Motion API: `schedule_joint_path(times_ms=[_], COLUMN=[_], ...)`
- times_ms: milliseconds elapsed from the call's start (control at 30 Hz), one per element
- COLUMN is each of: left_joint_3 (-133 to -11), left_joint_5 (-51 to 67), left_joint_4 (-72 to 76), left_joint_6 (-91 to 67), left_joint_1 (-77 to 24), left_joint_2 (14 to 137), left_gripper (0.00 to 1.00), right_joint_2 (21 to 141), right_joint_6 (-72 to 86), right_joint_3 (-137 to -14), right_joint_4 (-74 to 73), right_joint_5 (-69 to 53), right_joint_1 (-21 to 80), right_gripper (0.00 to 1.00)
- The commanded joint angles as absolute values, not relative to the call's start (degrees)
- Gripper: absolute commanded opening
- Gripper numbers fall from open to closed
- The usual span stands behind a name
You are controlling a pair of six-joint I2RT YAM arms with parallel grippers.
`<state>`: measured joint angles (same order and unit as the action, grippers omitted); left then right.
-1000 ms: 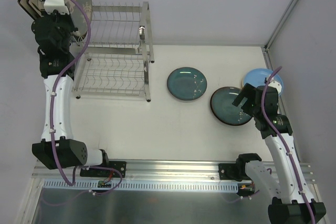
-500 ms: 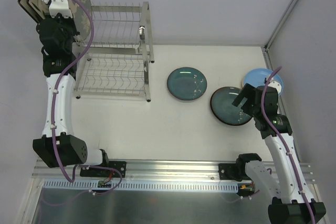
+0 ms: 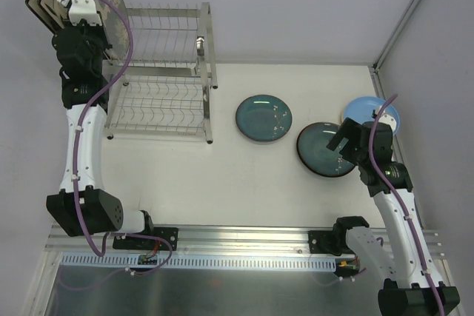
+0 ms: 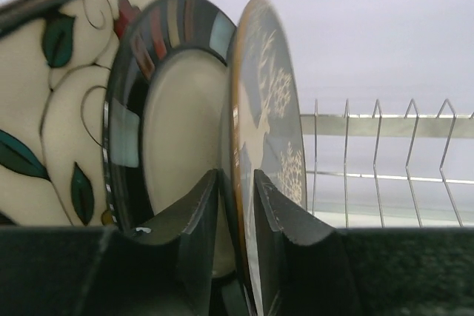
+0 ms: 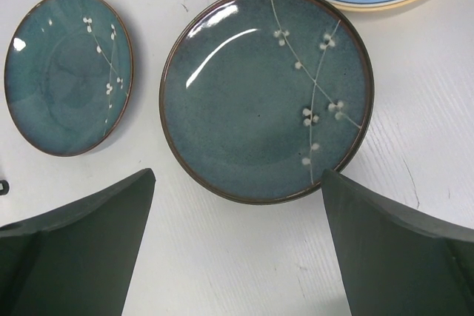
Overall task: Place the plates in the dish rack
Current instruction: Insert the plate into the dish rack
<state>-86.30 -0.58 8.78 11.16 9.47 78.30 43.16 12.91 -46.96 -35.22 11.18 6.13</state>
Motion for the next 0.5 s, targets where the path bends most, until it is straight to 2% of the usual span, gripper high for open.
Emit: schedule_joint_path(times_ms=[0,167,200,467], left_joint_3=[-87.1,-87.3,-87.3,-87.4], left_joint_5=[-1.1,-0.7,-0.7,1.5], left_joint_4=[16.0,15.5,15.5,14.7], left_joint_6=[10.0,9.2,9.0,6.3], left_joint_1=[10.0,10.0,9.9,10.0], left_joint_2=[75.3,74.6,74.4,71.9], left_gripper=[0.25,0.36,0.41,0.62], right_joint_2=[41.8,41.7,41.7,42.8], right_joint_6=[11.8,11.8,11.8,11.2], right_joint_3=[-47.2,-47.1,-47.1,-47.7], right_joint_4=[-34.4,-34.4,-34.3,-32.5], right_joint_5=[10.5,9.3,9.1,5.9], right_joint_1=[6.2,6.2,6.2,6.2], right_gripper=[0.99,1.00,1.00,1.00])
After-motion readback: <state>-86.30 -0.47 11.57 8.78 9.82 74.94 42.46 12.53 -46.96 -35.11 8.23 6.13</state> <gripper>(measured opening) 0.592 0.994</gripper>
